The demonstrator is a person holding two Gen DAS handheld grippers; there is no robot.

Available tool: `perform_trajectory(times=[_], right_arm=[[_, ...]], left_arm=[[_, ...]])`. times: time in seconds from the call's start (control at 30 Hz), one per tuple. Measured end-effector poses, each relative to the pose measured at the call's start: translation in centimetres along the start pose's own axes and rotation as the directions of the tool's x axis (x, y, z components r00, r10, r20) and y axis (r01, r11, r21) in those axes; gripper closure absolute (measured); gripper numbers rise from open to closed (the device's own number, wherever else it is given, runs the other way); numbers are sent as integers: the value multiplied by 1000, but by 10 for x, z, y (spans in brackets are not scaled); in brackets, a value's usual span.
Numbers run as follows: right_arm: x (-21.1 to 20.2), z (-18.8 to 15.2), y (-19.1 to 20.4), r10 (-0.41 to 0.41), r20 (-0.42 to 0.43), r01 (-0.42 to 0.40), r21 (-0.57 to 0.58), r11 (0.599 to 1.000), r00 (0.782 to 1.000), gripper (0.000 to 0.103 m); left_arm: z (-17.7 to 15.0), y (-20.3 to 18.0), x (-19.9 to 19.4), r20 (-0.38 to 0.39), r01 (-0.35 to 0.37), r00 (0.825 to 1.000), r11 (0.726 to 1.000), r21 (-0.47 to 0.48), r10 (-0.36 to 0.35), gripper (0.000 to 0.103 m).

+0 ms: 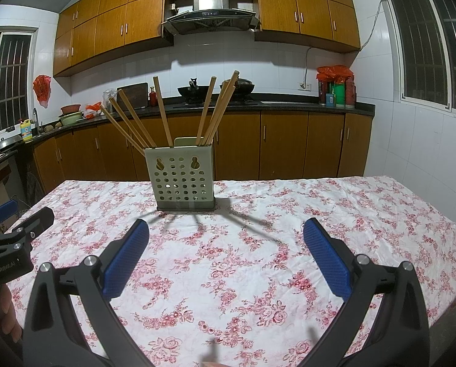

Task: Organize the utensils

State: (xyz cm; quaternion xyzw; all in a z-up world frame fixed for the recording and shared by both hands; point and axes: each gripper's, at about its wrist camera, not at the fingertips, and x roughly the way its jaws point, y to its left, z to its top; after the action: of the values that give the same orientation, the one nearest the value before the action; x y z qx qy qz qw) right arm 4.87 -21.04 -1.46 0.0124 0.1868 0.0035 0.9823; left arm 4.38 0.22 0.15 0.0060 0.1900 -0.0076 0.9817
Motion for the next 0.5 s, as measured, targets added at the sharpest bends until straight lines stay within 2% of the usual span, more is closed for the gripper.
perform_trajectory(times=[0.5], right_arm=[[0, 0, 0, -1, 0, 1, 0, 1000, 1000, 4]], left_arm=[[0, 0, 0, 0, -1, 1000, 1000, 0, 1, 2]])
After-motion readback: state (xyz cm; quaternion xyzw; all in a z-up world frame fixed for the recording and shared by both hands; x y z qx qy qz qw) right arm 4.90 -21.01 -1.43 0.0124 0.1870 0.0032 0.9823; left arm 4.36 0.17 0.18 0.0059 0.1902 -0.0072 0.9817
